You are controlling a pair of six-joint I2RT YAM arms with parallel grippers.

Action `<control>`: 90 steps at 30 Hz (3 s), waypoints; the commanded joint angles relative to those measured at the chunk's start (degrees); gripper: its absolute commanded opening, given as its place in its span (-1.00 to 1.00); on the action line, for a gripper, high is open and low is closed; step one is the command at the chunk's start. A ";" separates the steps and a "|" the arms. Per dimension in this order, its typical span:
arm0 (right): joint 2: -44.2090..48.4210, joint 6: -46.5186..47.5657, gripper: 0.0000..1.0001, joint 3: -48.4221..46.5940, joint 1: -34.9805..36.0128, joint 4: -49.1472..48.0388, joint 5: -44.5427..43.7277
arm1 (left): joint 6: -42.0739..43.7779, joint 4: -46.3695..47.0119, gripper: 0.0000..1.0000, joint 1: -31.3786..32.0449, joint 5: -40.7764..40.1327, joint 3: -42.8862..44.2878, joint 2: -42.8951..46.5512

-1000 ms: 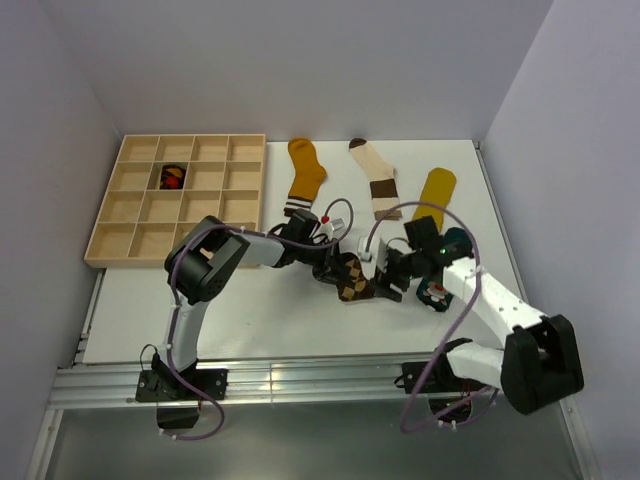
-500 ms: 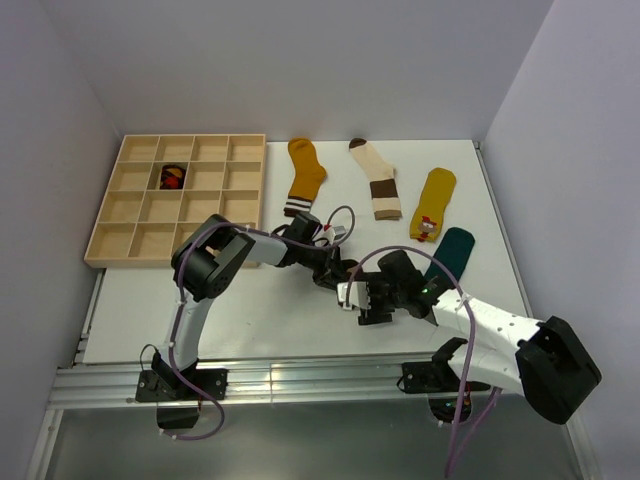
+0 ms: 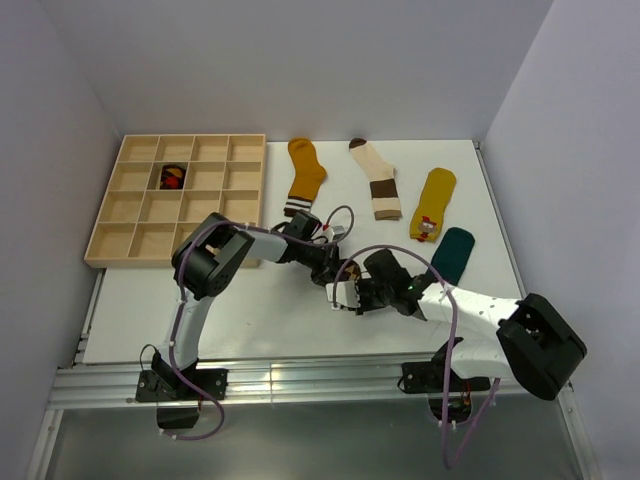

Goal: Roll the socks
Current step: Roll the sock at the center of the board.

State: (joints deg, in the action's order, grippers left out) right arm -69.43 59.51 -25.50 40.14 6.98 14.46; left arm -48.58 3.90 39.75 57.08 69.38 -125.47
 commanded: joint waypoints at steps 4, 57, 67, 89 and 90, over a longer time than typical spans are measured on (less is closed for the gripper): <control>-4.22 -0.18 -0.58 -7.28 -0.41 13.28 0.92 | 6.30 -5.05 -0.47 0.60 -12.42 -0.74 5.39; -57.14 1.94 -0.49 -61.17 -16.85 69.58 21.66 | 28.12 31.07 -0.14 19.49 -49.35 -24.03 20.98; -47.49 -6.24 0.08 -54.67 -19.22 57.20 25.70 | 16.59 38.81 -0.99 16.33 -40.48 -28.60 16.14; 8.50 -0.88 0.56 -11.70 -30.93 16.34 21.68 | 2.97 19.49 -0.99 4.29 -21.32 -20.53 8.41; 10.09 -0.71 0.58 -8.64 -29.43 15.18 20.36 | 2.70 18.52 -0.99 3.16 -18.87 -20.00 8.05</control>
State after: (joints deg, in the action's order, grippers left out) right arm -64.03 55.96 -39.51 7.40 33.45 39.20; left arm -44.97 37.52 45.28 33.41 48.88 -113.16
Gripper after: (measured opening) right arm 0.779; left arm 0.077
